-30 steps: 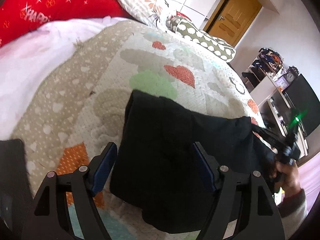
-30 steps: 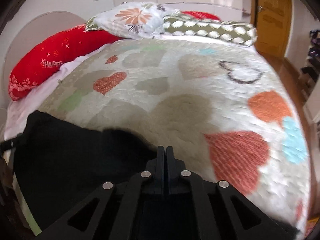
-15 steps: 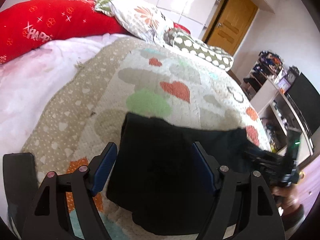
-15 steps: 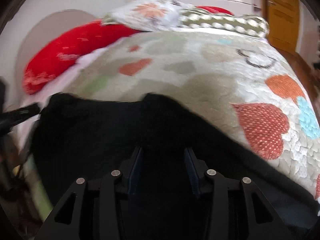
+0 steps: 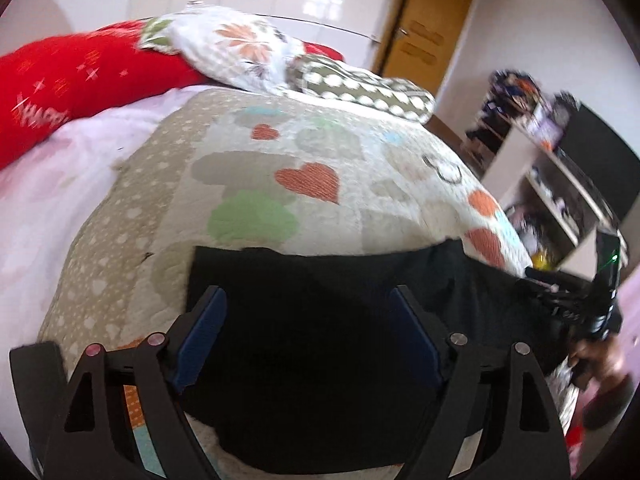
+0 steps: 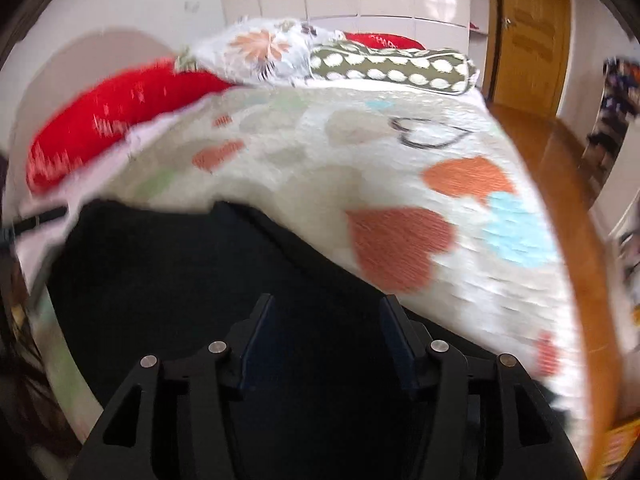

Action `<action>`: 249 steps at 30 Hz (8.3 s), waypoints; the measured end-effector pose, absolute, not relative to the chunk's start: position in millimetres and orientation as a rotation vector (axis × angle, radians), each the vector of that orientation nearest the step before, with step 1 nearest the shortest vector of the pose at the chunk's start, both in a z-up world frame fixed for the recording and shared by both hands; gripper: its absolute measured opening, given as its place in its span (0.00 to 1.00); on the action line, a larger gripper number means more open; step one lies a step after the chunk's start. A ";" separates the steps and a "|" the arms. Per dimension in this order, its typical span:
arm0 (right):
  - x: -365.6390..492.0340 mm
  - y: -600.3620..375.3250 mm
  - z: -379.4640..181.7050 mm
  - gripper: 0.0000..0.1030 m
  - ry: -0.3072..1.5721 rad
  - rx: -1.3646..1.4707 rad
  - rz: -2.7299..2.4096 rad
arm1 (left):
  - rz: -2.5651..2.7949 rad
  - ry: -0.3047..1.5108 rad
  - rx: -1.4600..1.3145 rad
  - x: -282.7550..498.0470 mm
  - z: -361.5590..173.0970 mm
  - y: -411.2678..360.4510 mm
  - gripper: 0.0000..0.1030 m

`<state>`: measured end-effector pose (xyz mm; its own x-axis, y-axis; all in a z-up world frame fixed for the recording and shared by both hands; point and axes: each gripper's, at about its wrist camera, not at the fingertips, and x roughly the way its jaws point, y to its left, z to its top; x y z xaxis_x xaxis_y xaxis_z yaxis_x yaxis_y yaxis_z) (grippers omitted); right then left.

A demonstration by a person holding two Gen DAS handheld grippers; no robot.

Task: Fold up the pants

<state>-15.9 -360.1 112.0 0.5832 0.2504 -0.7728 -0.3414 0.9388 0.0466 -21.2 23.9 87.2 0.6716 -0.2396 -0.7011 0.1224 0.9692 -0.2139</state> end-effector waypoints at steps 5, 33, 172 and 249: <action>-12.2 -380.2 94.1 0.53 0.931 -0.179 0.329 | -0.235 0.860 -0.145 -13.8 75.9 6.8 0.81; 20.4 -291.0 107.9 0.43 0.869 -0.145 0.543 | -0.148 0.893 -0.221 0.9 62.4 28.9 0.81; -105.4 -307.6 105.9 0.67 0.829 0.386 0.647 | -0.661 0.977 -0.200 34.7 95.1 -107.5 0.76; -2.9 -258.7 96.0 0.57 0.953 0.203 0.504 | -0.369 1.009 0.049 -45.1 39.6 -87.4 0.75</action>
<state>-2.9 -258.7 96.0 0.4748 0.4962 -0.7268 -0.3216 0.8666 0.3816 -45.1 -87.4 39.6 0.4761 -0.2799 -0.8337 0.3246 0.9370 -0.1292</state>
